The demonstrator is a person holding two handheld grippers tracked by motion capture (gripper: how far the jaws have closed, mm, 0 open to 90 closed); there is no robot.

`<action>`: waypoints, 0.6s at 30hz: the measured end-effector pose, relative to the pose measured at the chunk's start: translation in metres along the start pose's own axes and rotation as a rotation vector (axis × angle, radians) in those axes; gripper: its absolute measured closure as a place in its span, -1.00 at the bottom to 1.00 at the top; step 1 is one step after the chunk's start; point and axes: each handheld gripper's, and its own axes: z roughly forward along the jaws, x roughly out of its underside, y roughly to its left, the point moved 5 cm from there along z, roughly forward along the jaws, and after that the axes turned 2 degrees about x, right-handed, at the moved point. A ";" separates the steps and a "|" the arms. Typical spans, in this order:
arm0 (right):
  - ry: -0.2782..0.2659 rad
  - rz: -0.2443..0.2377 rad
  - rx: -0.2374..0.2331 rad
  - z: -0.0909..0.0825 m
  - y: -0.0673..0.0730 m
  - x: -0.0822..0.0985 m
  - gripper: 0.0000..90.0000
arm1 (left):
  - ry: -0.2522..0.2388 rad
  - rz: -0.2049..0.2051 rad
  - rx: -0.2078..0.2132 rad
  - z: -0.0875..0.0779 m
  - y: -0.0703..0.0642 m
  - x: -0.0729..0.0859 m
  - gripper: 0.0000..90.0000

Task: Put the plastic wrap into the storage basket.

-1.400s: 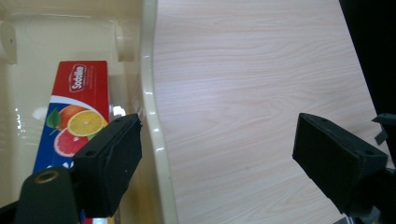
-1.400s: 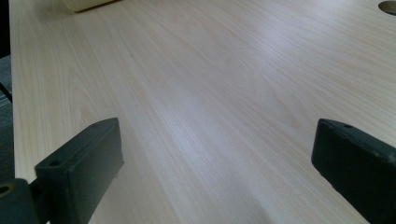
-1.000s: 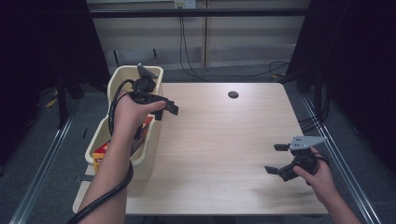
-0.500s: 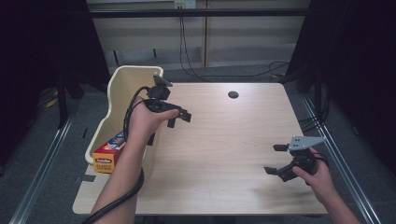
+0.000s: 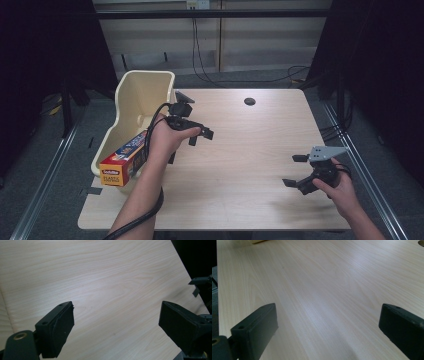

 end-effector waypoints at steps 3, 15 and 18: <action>0.003 -0.004 0.003 0.000 0.000 0.000 -0.96 | 0.001 0.006 0.009 0.007 0.000 0.004 -0.73; 0.013 -0.013 0.006 0.003 0.001 0.002 -0.96 | 0.008 0.016 0.061 0.032 -0.002 0.022 -0.73; 0.015 -0.009 0.014 0.004 0.001 0.003 -0.96 | 0.005 0.026 0.074 0.037 -0.002 0.027 -0.74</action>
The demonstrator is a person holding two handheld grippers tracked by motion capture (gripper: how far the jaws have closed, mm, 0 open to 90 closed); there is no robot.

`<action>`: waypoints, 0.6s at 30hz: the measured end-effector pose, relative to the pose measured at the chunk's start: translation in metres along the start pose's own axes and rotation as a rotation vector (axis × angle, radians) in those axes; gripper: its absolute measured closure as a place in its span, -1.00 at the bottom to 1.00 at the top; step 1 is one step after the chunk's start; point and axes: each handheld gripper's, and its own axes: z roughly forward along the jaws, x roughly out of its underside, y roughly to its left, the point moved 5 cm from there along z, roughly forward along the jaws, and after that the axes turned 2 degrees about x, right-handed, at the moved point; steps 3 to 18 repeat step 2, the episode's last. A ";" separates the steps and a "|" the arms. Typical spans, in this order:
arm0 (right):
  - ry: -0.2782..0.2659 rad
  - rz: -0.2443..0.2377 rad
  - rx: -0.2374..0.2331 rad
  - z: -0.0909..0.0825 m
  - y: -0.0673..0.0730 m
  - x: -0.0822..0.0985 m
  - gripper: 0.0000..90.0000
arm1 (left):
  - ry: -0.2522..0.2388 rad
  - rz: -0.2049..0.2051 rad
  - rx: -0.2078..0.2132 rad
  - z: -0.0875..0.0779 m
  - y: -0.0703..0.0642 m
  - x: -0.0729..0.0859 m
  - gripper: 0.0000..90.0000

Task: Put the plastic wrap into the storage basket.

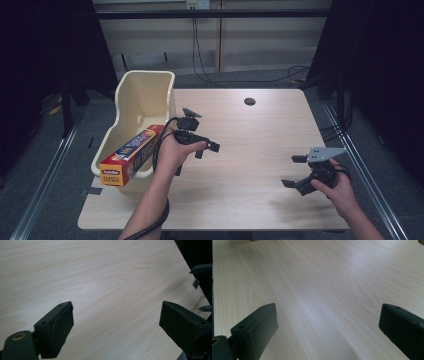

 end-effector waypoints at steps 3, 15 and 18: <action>0.004 0.001 -0.003 0.002 0.000 0.001 -0.96 | 0.002 0.013 0.004 0.004 0.000 0.004 -0.75; 0.004 0.001 -0.003 0.002 0.000 0.001 -0.96 | 0.002 0.013 0.004 0.004 0.000 0.004 -0.75; 0.004 0.001 -0.003 0.002 0.000 0.001 -0.96 | 0.002 0.013 0.004 0.004 0.000 0.004 -0.75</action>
